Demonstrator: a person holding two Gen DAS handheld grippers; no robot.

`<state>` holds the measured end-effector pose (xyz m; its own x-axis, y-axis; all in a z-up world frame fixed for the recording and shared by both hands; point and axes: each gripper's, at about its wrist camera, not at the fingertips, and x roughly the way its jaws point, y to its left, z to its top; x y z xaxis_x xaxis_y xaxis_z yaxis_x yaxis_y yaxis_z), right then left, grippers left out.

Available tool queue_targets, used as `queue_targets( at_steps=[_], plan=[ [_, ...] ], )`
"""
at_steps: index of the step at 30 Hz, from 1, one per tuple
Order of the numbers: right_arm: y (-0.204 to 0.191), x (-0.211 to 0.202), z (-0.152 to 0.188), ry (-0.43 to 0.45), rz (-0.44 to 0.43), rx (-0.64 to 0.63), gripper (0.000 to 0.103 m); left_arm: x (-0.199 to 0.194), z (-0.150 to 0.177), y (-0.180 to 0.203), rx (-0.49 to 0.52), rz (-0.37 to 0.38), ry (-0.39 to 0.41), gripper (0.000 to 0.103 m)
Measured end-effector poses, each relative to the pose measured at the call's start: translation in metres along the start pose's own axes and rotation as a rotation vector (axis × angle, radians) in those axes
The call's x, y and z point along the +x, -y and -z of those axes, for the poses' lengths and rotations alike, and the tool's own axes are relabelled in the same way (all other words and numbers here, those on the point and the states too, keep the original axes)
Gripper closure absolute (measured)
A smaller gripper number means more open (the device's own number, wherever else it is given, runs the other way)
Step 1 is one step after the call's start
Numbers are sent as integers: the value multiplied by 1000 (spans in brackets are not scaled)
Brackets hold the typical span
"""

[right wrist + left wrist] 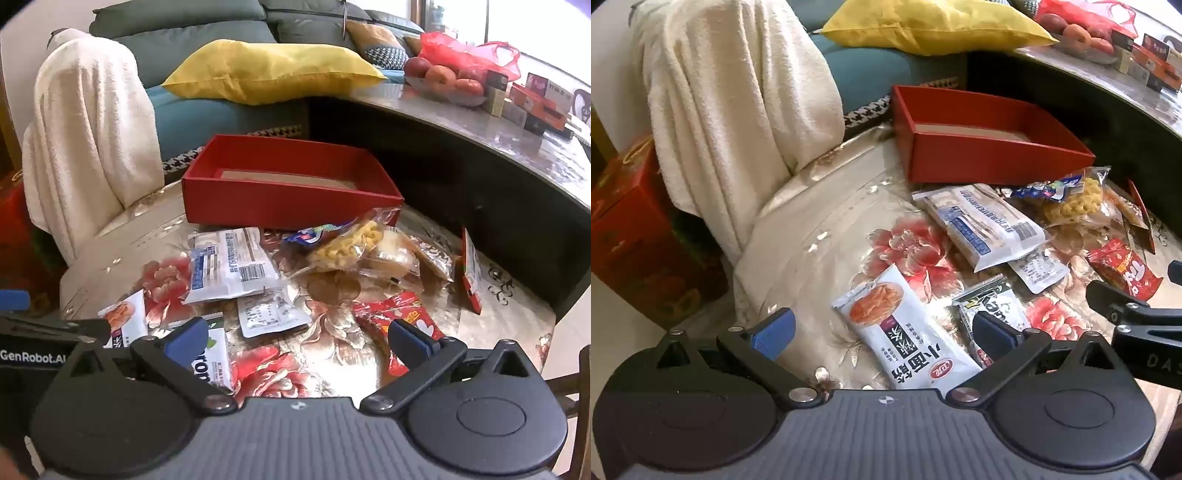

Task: Organize snacks
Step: 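Move both tools toward the snack packets on the table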

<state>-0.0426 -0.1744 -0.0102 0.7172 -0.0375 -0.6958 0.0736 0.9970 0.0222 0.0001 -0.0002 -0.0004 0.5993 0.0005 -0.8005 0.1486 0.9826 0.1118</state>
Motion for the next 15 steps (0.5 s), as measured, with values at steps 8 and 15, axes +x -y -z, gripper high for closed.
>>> queue_targets(
  at_steps=[8, 15],
  plan=[
    [-5, 7, 1, -28, 18, -2, 2, 4, 2, -7, -8, -8, -26, 0],
    [-5, 12, 3, -42, 16, -12, 2, 10, 7, -8, -12, -14, -34, 0]
  ],
)
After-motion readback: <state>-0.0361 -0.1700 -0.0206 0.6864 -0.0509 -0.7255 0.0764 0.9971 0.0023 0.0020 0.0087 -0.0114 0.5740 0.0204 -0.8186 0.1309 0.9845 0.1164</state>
